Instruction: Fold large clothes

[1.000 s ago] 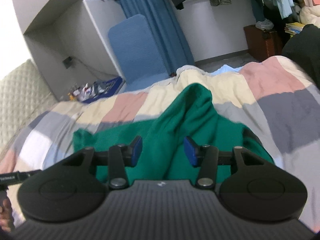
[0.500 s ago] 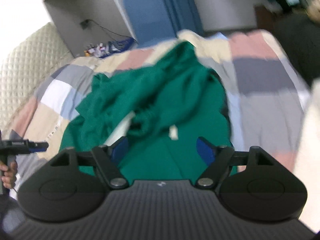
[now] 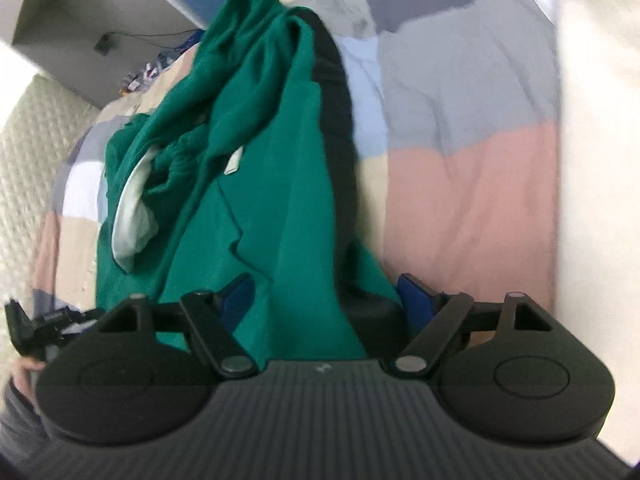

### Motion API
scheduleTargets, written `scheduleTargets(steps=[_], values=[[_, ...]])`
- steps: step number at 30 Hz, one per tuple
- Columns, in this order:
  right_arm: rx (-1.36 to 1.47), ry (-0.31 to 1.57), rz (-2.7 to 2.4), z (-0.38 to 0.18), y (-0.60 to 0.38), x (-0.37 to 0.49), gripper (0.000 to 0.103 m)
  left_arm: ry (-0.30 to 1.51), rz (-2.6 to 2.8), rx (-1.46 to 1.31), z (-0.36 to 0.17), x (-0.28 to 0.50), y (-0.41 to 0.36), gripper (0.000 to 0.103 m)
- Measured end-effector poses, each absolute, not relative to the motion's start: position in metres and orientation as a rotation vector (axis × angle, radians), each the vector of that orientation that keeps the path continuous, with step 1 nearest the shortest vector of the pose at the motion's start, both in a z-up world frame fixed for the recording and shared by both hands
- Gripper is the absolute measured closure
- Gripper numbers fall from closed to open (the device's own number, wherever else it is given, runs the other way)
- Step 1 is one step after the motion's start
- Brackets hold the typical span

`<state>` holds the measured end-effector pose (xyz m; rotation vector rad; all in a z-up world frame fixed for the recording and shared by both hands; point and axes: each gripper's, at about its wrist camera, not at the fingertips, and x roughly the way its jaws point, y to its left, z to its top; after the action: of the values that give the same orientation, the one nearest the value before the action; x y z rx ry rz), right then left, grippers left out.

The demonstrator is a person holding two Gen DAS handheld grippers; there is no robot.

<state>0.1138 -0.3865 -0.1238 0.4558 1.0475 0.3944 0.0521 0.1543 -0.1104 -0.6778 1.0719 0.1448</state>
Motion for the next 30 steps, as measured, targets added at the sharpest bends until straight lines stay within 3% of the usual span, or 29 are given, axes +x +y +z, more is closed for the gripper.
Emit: scheduleTargets(steps=[12,20,30], values=[[0.437,1.016,0.646,-0.104,-0.373,0.11,0.021,0.978,-0.171,-0.849,-0.093,0.043,0.145,0.038],[0.4,1.042,0.677,-0.108,-0.364,0.114,0.022,1.159,-0.028,-0.74,-0.118,0.049,0.135,0.036],[0.395,1.095,0.657,-0.131,-0.36,0.122,0.021,1.101,-0.213,-0.749,-0.106,0.048,0.124,0.035]])
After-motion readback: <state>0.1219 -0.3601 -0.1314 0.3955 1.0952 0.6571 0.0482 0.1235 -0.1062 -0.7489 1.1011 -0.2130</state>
